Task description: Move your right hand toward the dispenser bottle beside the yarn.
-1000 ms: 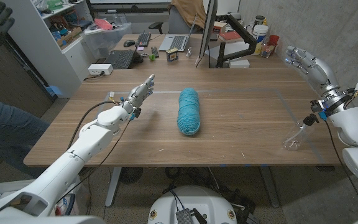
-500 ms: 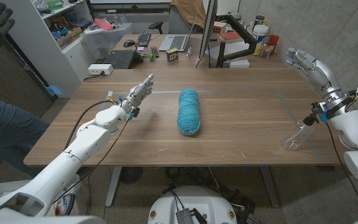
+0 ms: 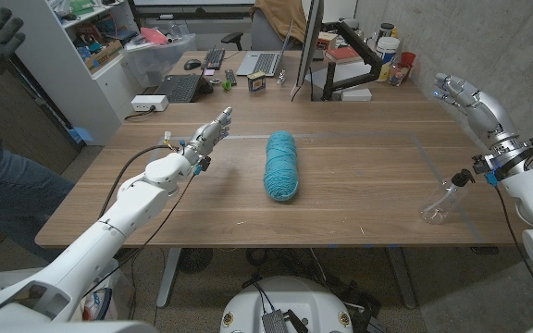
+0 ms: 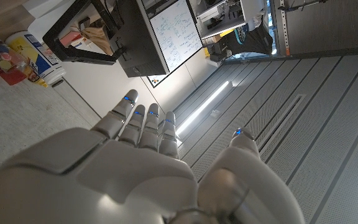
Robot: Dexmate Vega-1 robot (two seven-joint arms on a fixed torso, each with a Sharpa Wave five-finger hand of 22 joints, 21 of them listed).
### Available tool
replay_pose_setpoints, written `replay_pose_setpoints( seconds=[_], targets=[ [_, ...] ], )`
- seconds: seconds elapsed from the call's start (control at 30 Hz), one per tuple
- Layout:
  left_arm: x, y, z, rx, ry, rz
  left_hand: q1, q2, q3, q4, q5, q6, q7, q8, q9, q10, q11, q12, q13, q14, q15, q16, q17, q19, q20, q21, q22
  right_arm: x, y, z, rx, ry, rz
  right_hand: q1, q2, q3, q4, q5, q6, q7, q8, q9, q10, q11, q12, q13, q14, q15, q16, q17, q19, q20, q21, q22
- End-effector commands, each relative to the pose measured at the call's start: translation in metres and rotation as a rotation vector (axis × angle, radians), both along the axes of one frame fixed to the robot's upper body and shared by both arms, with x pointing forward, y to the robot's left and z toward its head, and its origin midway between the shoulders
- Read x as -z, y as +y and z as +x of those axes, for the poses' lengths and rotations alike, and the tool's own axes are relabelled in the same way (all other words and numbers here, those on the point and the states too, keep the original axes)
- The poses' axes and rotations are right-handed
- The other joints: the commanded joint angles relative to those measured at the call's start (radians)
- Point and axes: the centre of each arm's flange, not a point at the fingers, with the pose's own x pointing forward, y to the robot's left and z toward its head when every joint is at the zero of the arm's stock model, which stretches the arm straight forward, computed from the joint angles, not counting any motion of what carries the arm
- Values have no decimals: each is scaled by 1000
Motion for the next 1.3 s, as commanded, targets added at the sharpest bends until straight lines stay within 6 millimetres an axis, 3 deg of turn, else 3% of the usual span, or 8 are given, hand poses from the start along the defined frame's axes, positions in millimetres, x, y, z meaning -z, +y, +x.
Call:
replay_pose_setpoints(
  seconds=[0.03, 0.9, 1.03, 1.3],
  targets=[
    [-7, -3, -1, -2, -12, 2, 12, -1, -2, -1, 3, 4, 3, -2, 3, 7, 4, 1, 2, 3, 0, 0, 3, 3, 5, 2, 2, 7, -6, -4, 33, 15, -4, 12, -1, -2, -4, 4, 5, -12, 1, 6, -2, -9, -5, 2, 7, 6, 2, 2, 5, 5, 0, 3],
    [-10, -4, 2, -3, -10, 3, 14, 1, -7, -1, 3, 9, 3, -1, 3, 8, -2, 0, 2, 4, -3, -1, 4, 3, 8, 2, 2, 14, -14, -20, 140, 1, -40, 22, 0, -2, -7, 8, 8, -24, 1, 6, -7, -12, -6, 2, 4, 15, 0, 2, 3, 10, -1, 3],
    [-10, -4, 1, -5, -12, 3, 15, 2, -8, -1, 4, 8, 3, -2, 3, 9, -1, 1, 2, 4, -4, -1, 4, 3, 10, 2, 2, 15, -15, -24, 162, 1, -53, 27, 1, -2, -9, 10, -13, -43, -7, 6, -6, -13, -6, 2, 4, 15, 0, 2, 4, 12, -1, 3],
    [-9, -3, 0, -10, -6, 3, 16, 3, -9, -1, 4, 7, 4, -3, 3, 8, -3, 0, 2, 4, -4, -1, 4, 4, 11, 2, 2, 20, -16, -28, 175, 8, -50, 30, 2, -2, -10, 11, -19, -51, -9, 6, -7, -15, -6, 2, 8, 14, 1, 2, 5, 14, -1, 3]
  ],
)
